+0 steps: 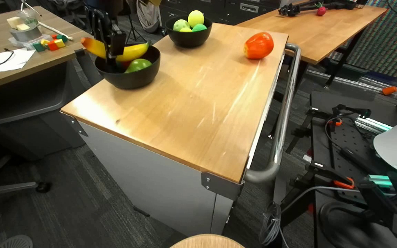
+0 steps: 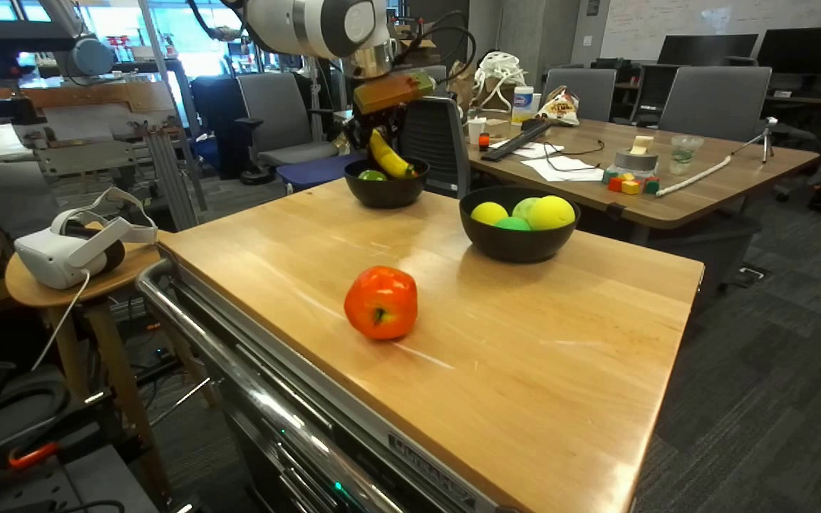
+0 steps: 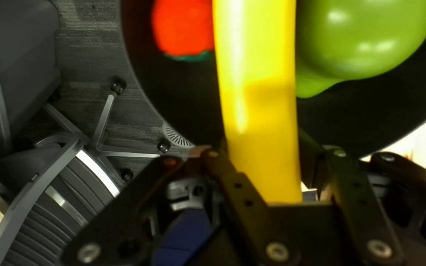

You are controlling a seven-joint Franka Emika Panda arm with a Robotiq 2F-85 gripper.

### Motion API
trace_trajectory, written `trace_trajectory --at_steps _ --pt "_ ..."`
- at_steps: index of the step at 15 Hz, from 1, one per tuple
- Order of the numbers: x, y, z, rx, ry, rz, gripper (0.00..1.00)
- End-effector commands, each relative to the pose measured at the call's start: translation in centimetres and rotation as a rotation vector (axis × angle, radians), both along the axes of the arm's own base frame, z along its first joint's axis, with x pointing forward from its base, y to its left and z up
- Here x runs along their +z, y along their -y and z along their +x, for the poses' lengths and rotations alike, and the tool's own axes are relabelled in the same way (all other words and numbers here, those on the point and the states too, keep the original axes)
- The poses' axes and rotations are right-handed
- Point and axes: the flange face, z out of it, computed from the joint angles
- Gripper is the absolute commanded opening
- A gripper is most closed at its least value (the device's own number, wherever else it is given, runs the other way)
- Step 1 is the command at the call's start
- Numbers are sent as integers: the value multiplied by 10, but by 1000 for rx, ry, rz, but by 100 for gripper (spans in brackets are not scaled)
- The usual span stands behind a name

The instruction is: Remove the fruits from the left and right bowl respectively and put them on the table

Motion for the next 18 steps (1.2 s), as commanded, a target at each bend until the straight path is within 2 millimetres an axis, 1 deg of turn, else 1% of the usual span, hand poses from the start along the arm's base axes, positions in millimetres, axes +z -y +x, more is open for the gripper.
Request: trace_trajectory --at_steps 1,3,4,5,7,9,11,13,15,18 --pt "58 -15 -14 33 12 -109 17" --pt "82 -23 -27 35 -25 -187 17" --pt "89 -27 -36 28 -73 -214 17" --pt "89 -27 -47 -6 -119 -261 17" --pt "83 -28 -68 -55 -226 -308 17" --pt "64 -28 -89 -89 -331 -319 17" --pt "37 -28 -102 -142 -384 -324 17" --pt "10 -32 -111 -211 -381 -324 17" --pt "-9 -39 -120 -272 -360 -298 17" --pt "-33 -56 -132 -325 -324 -249 17"
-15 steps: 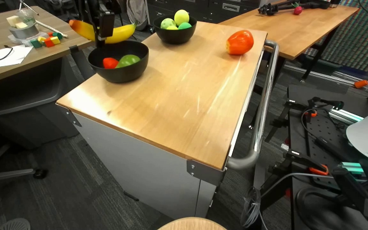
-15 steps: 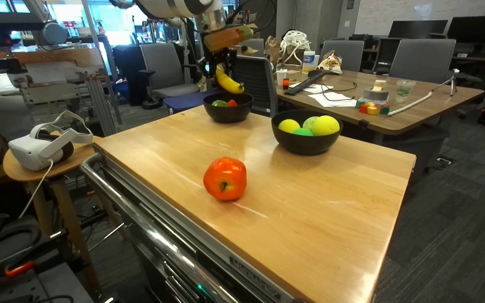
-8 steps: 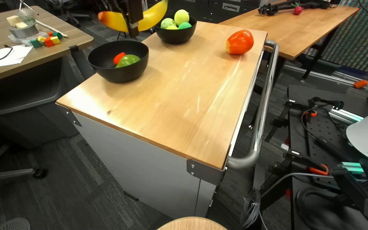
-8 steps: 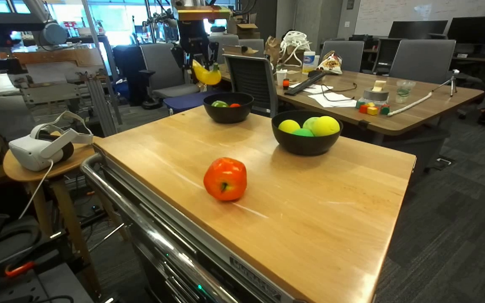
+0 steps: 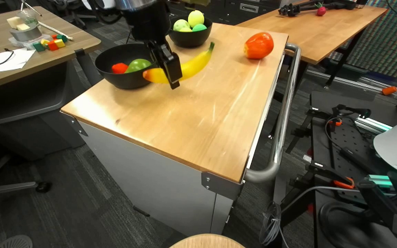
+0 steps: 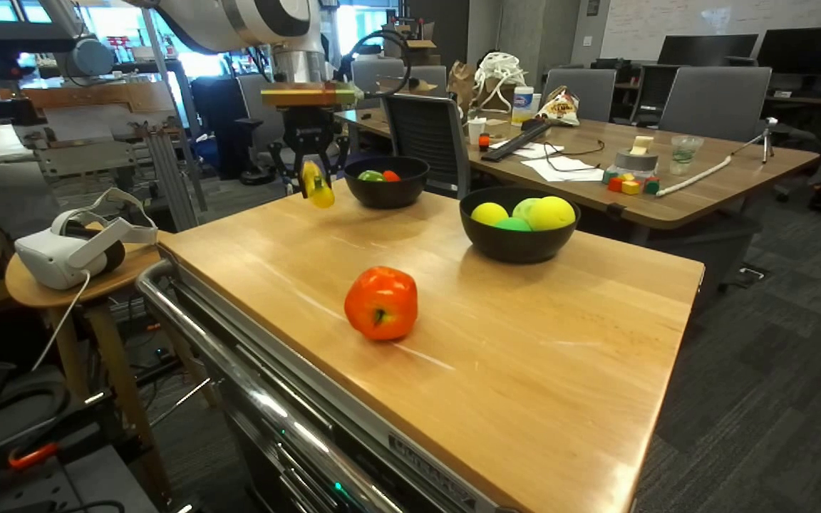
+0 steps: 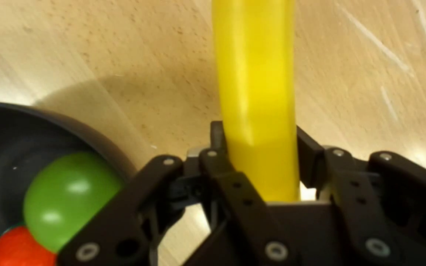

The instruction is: Remove the fruits from the left and right bowl respectively and put them on the table

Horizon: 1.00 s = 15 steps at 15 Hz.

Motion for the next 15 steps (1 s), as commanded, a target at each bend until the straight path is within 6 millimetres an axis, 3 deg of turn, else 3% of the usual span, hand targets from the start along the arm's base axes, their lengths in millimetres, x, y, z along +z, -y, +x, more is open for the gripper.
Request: trace_trajectory --at_steps 1,5,6,7,8,9,11,13,15 --pt "-11 -20 -22 -59 73 33 17" --pt "-33 -39 -39 -59 80 29 17" --pt "-35 -42 -42 -60 78 23 32" --pt "-30 -45 -44 -59 83 24 67" --pt "-23 -47 -46 -55 89 9 67" --pt "-14 -49 -47 -45 102 6 70" --pt "13 -50 -48 -25 146 -12 85" --pt "49 -48 -49 8 237 -47 99" --pt "87 -38 -43 30 335 -101 100"
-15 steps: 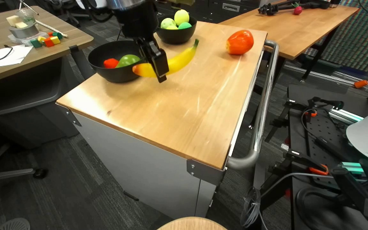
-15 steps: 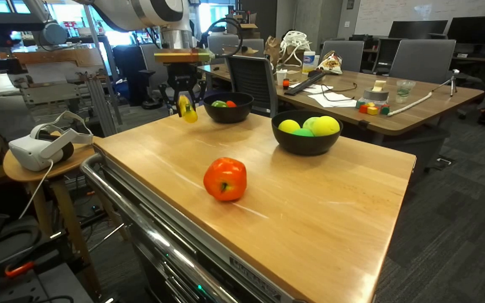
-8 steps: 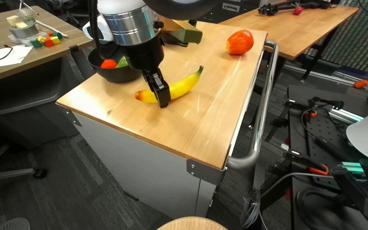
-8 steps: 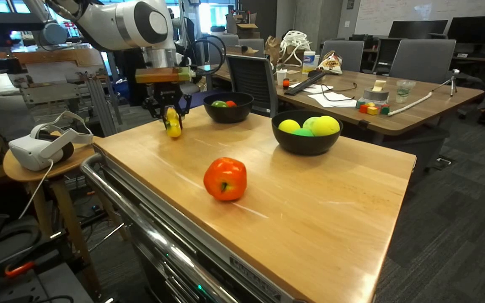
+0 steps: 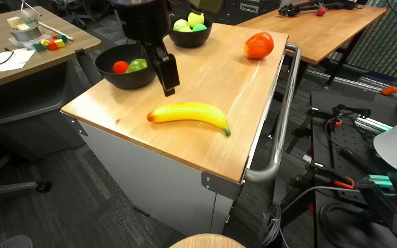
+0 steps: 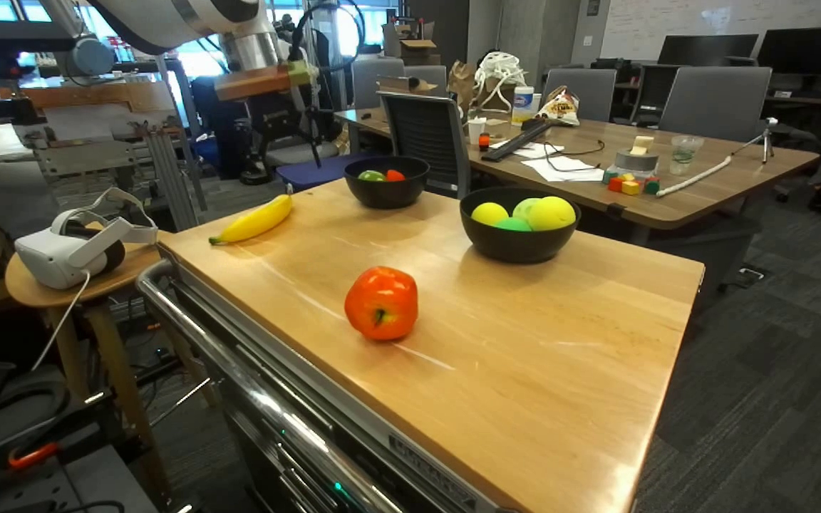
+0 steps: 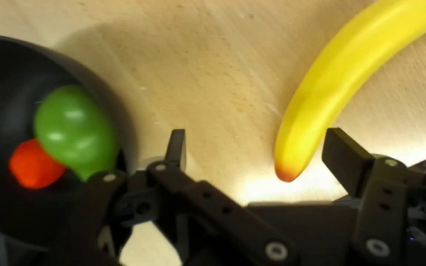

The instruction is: Remove the fruits from the left and right bowl respectively and put them on the table

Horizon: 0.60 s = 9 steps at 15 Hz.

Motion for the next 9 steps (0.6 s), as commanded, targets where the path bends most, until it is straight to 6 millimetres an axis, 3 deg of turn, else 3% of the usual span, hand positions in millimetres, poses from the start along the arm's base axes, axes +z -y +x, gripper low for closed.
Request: trace_trajectory --at_steps 1,4,7,8,9 --pt "69 20 0 24 166 -111 100" --pt "89 59 37 -67 316 -120 100" --pt "74 103 69 -236 377 -110 100" --pt "68 115 73 -299 381 -110 100" --pt "75 104 55 -222 334 -114 100"
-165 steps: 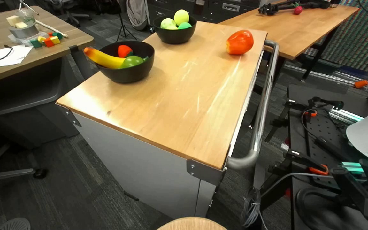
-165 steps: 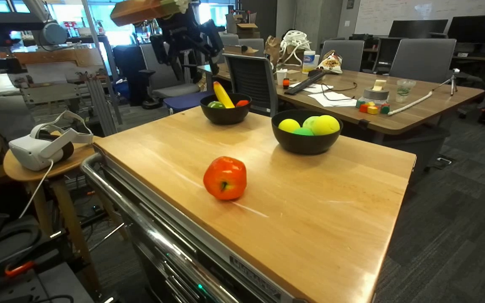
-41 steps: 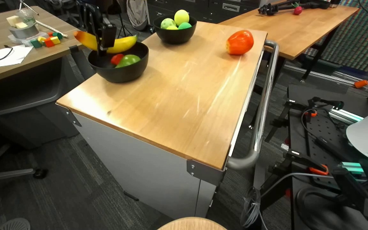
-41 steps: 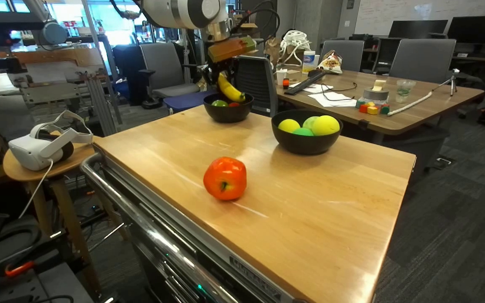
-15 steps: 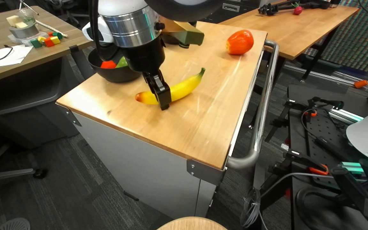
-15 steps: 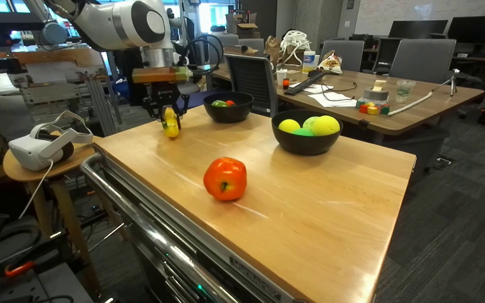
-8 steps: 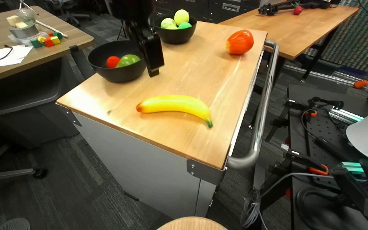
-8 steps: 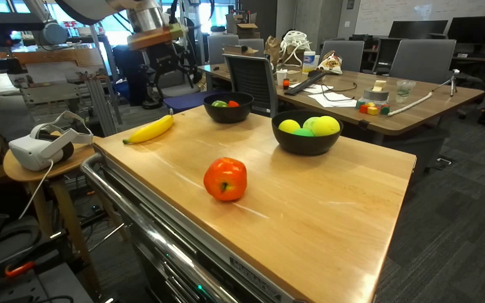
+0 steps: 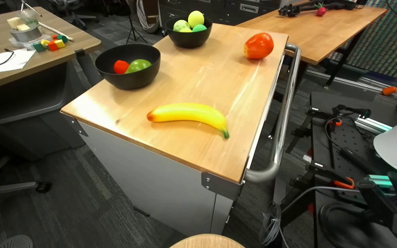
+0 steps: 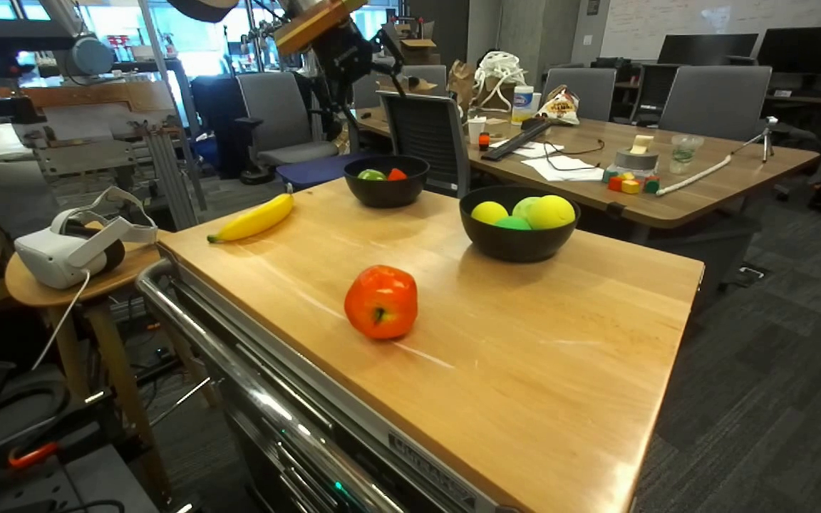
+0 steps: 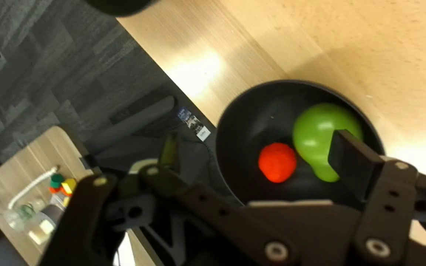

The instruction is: Remove the fruits from the left and right bowl respectively and put them on the table

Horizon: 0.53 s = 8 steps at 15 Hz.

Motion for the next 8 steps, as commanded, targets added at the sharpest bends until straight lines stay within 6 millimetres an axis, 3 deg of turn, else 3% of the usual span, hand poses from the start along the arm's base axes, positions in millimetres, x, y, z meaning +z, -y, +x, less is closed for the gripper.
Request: trace_trajectory --at_steps 1,3,8 --pt "-7 10 6 -37 4 5 100" --pt "-17 17 14 -66 7 9 100" --pt "-17 15 34 -118 71 96 100"
